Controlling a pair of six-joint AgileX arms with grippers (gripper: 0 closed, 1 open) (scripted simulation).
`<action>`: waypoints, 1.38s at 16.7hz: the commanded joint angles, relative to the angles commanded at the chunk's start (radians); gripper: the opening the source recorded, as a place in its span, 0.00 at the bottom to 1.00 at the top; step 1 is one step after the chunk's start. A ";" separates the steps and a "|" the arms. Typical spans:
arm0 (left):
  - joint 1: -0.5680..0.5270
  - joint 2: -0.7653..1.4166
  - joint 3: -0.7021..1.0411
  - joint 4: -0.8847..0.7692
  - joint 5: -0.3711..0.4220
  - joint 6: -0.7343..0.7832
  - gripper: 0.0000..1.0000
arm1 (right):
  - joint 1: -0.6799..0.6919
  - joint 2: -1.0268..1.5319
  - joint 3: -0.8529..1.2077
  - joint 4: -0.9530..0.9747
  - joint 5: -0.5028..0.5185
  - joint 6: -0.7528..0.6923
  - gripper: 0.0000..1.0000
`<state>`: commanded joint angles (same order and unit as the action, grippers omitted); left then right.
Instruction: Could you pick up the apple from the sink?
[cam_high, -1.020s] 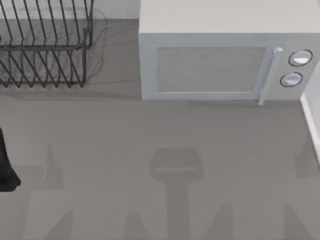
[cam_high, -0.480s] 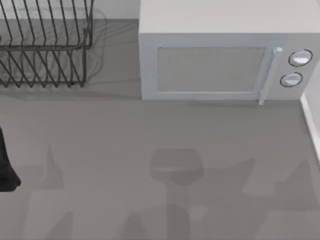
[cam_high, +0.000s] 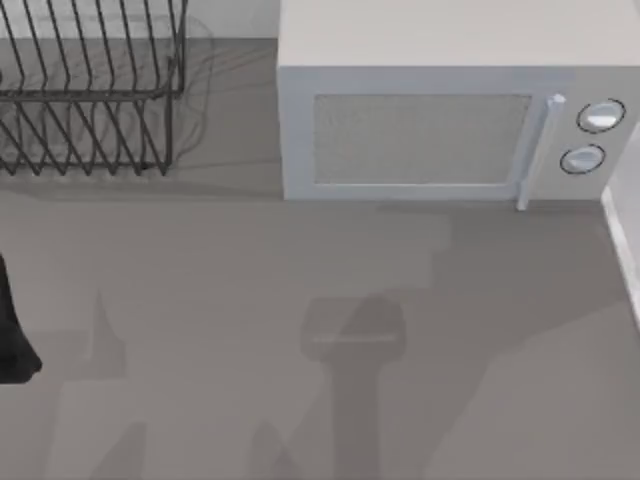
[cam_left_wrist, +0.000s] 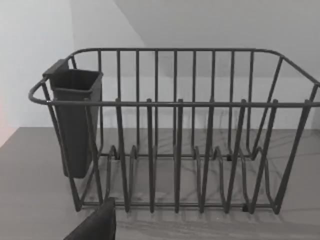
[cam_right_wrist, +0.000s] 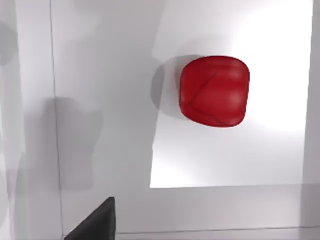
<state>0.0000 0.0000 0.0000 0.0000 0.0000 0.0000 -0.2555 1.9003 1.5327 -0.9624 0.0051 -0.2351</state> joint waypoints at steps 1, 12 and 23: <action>0.000 0.000 0.000 0.000 0.000 0.000 1.00 | -0.009 0.072 0.059 -0.037 0.000 -0.009 1.00; 0.000 0.000 0.000 0.000 0.000 0.000 1.00 | -0.043 0.347 0.283 -0.178 -0.002 -0.044 1.00; 0.000 0.000 0.000 0.000 0.000 0.000 1.00 | -0.041 0.542 0.127 0.188 0.001 -0.040 1.00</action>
<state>0.0000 0.0000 0.0000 0.0000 0.0000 0.0000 -0.2962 2.4421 1.6600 -0.7747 0.0058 -0.2752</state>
